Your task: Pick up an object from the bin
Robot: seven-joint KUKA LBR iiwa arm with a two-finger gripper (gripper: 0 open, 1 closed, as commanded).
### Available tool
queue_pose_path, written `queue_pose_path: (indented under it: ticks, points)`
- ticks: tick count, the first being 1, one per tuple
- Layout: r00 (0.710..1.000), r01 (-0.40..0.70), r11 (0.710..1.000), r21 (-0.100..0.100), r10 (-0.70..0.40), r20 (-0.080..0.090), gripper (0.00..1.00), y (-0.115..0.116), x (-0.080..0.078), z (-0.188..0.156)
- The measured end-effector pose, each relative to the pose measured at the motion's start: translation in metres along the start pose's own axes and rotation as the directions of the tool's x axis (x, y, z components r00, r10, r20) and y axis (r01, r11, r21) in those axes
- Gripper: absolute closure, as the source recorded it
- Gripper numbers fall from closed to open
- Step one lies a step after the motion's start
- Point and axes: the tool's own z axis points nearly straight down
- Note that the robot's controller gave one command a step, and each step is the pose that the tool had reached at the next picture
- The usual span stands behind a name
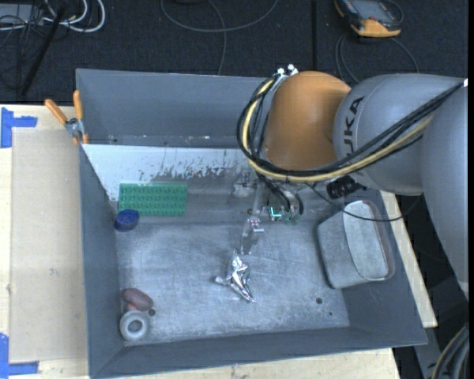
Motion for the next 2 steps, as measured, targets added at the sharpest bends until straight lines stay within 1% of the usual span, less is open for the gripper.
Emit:
queue_pose_path:
  ticks: [1,2]
  points:
    - [0.992,0.122,0.992,-0.001,-0.122,0.012,0.0,-0.045,0.062,0.069]
    - [0.999,-0.051,0.999,0.001,0.051,0.016,0.0,-0.024,0.076,0.068]
